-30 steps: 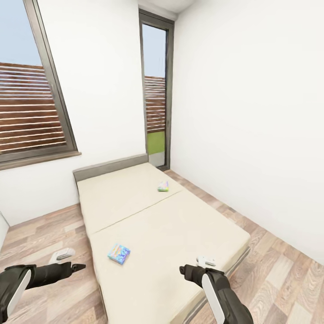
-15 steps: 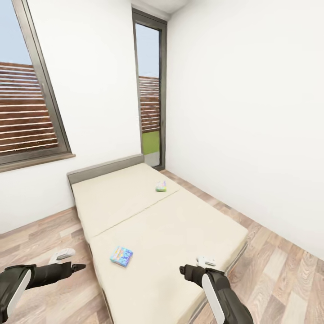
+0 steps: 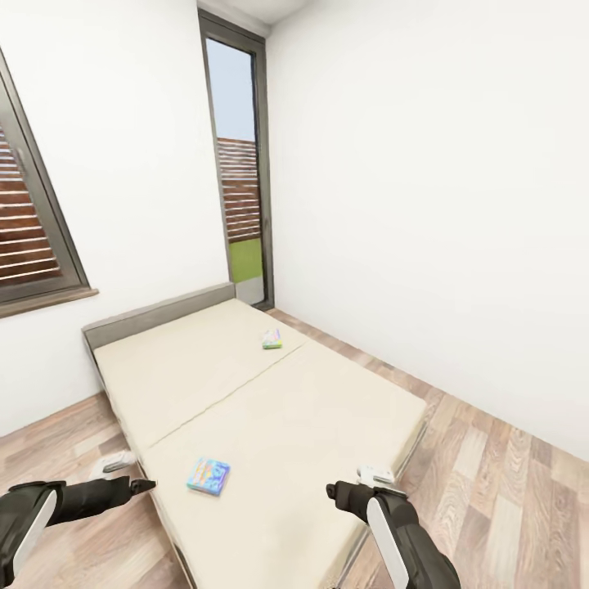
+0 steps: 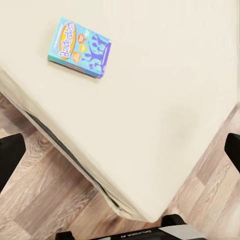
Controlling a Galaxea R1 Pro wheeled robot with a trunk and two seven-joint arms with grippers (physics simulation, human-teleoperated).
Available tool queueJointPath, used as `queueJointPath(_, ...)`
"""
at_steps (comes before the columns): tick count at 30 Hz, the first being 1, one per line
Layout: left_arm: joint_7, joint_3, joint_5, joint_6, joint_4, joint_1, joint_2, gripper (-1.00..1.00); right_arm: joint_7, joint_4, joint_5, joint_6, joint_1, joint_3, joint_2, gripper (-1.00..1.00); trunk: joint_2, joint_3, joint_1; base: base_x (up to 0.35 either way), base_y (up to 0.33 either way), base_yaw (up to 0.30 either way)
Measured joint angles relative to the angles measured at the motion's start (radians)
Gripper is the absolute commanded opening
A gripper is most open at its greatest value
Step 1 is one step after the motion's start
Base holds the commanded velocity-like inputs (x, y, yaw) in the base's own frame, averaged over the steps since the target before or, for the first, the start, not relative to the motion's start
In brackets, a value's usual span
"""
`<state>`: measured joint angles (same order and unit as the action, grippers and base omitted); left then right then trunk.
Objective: Put all the toys in the child's room - the three board games (two on the bed and one on the table), the two jigsaw puzzles on the table, and the tennis ball on the table - inside the toy box on the table in the child's room.
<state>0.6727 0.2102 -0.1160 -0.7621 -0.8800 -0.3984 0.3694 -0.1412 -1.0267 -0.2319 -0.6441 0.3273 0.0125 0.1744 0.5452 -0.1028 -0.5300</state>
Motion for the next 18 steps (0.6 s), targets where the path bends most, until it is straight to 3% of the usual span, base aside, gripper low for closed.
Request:
queueJointPath(7, 0.0, 0.0, 0.0, 0.0, 0.0, 0.0, 0.0, 1.0, 0.0, 0.0, 0.0, 0.0, 0.0, -0.001, 0.0, 1.0, 0.0, 0.0, 0.0, 0.0, 0.141, -0.278)
queueJointPath(18, 0.0, 0.001, 0.0, 0.0, 0.0, 0.0, 0.0, 1.0, 0.0, 0.0, 0.0, 0.0, 0.0, -0.001, 0.0, 1.0, 0.0, 0.0, 0.0, 0.0, 0.244, -0.279)
